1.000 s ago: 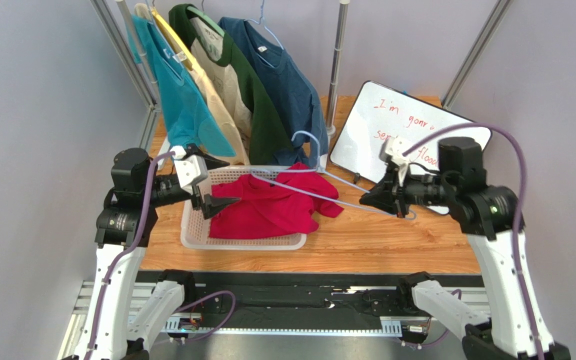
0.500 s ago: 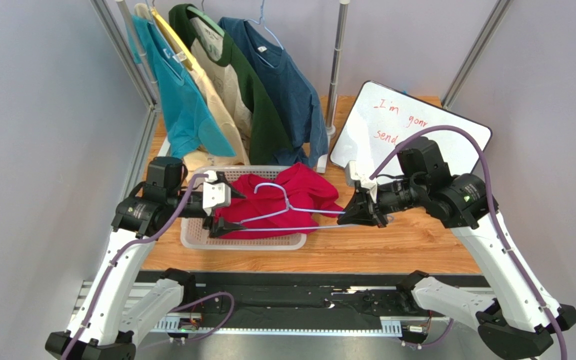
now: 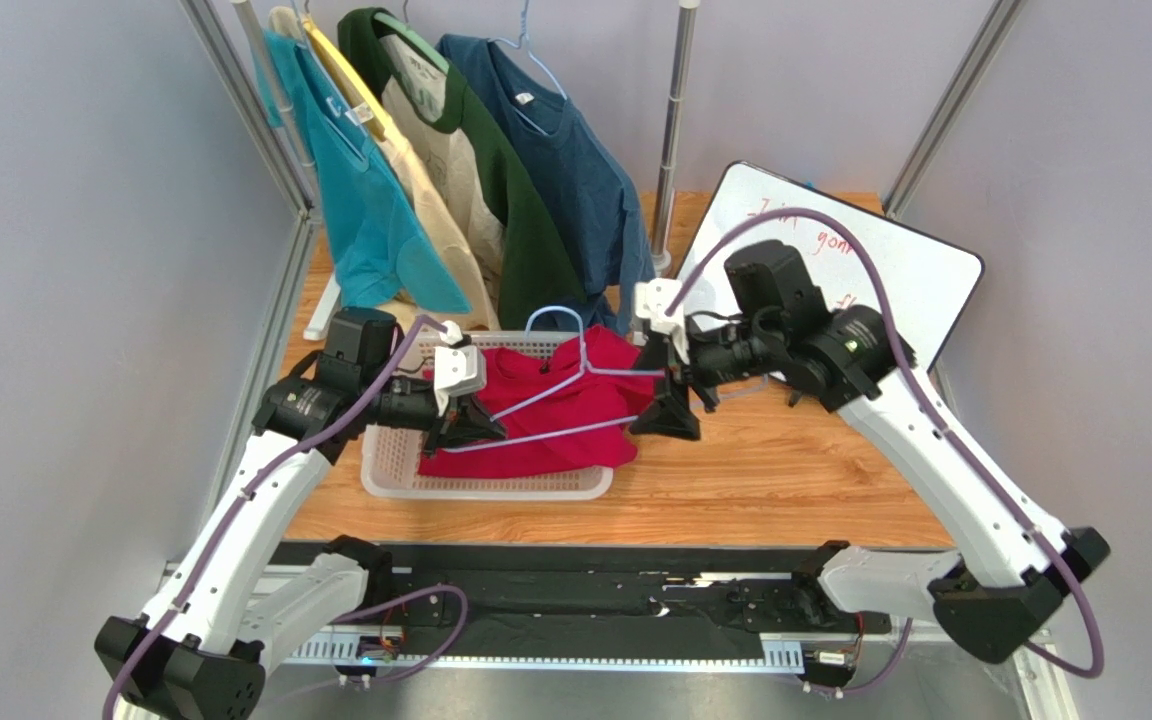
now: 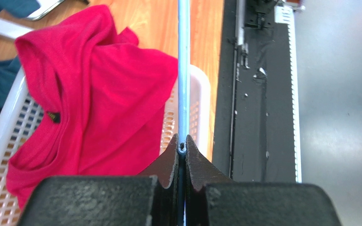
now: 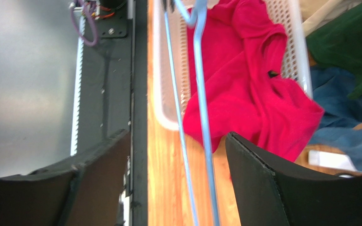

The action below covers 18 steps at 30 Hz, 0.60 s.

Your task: Place the t-shirt on the hanger

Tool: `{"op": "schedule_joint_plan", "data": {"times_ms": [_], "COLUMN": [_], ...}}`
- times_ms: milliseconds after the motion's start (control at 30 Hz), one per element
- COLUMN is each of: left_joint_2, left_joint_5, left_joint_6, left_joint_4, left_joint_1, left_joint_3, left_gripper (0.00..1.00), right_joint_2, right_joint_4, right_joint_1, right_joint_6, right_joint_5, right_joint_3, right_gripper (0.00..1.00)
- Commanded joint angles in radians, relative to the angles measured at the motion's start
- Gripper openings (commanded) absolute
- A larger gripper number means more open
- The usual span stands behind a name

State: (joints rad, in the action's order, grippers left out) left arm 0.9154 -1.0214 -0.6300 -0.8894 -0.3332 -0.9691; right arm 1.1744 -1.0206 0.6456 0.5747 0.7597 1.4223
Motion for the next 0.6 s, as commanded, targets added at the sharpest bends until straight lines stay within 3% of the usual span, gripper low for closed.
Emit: {"op": "schedule_joint_plan", "data": {"times_ms": [0, 100, 233, 367, 400, 433, 467, 567], "left_joint_2": [-0.016, 0.002, 0.016, 0.036, 0.039, 0.042, 0.049, 0.053], "left_joint_5": [0.05, 0.055, 0.046, 0.049, 0.049, 0.052, 0.064, 0.165], "left_joint_6": [0.145, 0.173, 0.17, 0.161, 0.161, 0.161, 0.164, 0.216], "left_joint_4": [0.151, 0.165, 0.173, 0.175, 0.175, 0.175, 0.175, 0.202], "left_joint_1": [-0.007, -0.009, -0.012, -0.012, -0.012, -0.012, -0.012, 0.005], "left_joint_3": [0.003, -0.003, -0.006, -0.008, -0.01, -0.01, -0.01, 0.006], "left_gripper": [0.0, 0.0, 0.0, 0.0, 0.0, 0.0, 0.0, 0.28], "right_joint_2": [0.089, 0.146, 0.2, 0.244, 0.249, 0.255, 0.257, 0.234], "right_joint_4": [0.152, 0.154, 0.134, 0.096, 0.085, 0.079, 0.08, 0.089], "right_joint_1": [0.045, 0.086, 0.12, 0.131, 0.131, 0.131, 0.131, 0.114], "right_joint_6": [-0.107, -0.087, -0.029, 0.037, 0.051, 0.06, 0.066, 0.109], "right_joint_5": [-0.063, -0.091, -0.114, -0.152, -0.155, -0.16, -0.183, -0.215], "right_joint_3": [0.127, 0.179, 0.22, 0.266, 0.274, 0.286, 0.283, 0.253], "right_gripper": [0.78, 0.7, 0.45, 0.31, 0.23, 0.04, 0.0, 0.0]}}
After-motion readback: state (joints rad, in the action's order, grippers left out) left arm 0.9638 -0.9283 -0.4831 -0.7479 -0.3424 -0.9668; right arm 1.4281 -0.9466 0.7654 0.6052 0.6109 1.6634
